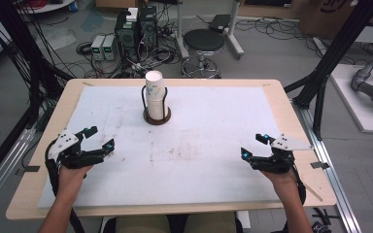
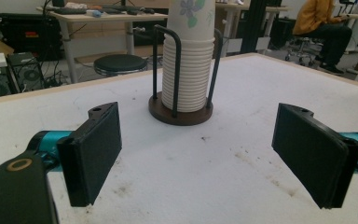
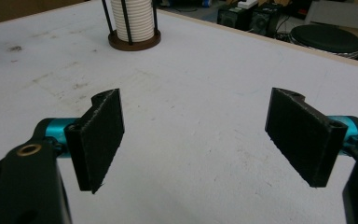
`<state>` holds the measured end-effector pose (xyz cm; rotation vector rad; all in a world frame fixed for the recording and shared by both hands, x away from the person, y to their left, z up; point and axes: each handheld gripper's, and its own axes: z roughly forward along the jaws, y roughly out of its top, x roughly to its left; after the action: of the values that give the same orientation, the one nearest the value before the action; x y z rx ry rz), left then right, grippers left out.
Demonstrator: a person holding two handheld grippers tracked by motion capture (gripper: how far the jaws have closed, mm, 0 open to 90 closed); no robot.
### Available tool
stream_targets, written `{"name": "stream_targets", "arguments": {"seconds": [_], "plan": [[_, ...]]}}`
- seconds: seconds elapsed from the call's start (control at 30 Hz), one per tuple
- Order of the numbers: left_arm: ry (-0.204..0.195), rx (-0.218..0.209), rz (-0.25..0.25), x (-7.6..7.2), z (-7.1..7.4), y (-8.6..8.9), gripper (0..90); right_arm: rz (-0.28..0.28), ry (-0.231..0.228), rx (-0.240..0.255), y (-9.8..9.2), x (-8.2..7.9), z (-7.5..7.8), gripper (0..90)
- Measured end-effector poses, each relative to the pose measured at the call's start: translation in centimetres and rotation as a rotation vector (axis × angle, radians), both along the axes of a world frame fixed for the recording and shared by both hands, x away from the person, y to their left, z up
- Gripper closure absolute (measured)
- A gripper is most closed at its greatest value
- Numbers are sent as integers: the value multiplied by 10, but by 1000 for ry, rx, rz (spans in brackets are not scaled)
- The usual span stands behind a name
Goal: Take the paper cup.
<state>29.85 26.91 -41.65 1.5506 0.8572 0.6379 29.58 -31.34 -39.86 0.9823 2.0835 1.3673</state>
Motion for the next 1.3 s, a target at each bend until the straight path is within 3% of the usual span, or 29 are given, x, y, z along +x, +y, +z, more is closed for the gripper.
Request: {"name": "stream_targets", "arguments": {"seconds": [0.4,0.7,0.77,0.93,1.3], "plan": [[-1,6,-17,0,1,-3,155,8,0,-2,2,-2,1,199],[31,0,-45,12,6,-12,151,22,11,7,3,-2,0,199],[39,-18,-54,16,9,-13,148,20,12,6,2,-2,0,199],[39,-33,-66,28,18,-19,144,22,18,12,2,-1,1,199],[27,-2,-130,65,54,-41,145,44,21,5,5,-1,3,199]]}}
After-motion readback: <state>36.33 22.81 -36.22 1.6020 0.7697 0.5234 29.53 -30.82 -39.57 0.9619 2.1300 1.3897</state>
